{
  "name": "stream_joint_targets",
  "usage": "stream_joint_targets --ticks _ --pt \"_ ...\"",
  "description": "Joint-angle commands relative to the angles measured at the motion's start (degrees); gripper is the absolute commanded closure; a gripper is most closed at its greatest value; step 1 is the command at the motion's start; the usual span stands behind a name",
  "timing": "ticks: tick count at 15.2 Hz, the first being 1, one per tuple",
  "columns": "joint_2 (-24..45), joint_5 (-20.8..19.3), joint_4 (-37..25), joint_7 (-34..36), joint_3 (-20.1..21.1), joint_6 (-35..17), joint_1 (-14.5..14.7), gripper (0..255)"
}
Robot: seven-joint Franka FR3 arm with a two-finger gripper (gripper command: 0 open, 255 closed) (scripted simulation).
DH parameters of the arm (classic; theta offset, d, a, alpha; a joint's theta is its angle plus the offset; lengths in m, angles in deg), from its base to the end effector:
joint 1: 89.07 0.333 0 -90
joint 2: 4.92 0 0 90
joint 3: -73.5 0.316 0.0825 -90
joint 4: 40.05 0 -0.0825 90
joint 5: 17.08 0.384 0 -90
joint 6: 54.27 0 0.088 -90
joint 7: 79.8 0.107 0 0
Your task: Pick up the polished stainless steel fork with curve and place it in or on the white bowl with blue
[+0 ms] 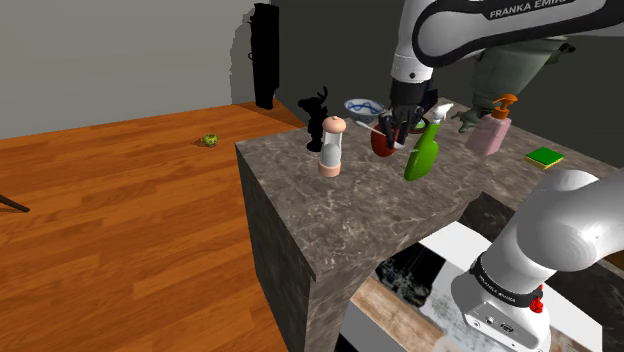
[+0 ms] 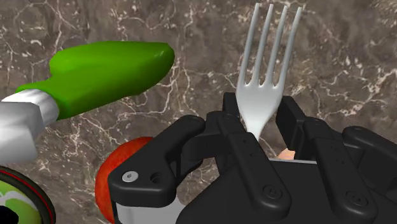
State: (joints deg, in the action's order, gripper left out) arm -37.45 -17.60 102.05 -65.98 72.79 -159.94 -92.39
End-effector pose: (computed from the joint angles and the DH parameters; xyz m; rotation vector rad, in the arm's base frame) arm 0.3686 -0.0270 0.4801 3.0952 -0.4783 -0.1060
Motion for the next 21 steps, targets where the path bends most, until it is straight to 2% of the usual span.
stream_joint_targets --ticks 1,10,16,21 --pt "3.5 -0.9 -2.6 -1.9 -1.5 -0.9 -0.9 255" --pt "20.7 -2.2 -18.6 -10.4 -7.5 -2.3 -3.7 255" --pt "32.8 -0.7 -32.1 -16.0 -10.5 -0.8 -5.6 255" --pt "43.7 1.5 -45.9 -20.4 -12.1 2.2 -8.0 255"
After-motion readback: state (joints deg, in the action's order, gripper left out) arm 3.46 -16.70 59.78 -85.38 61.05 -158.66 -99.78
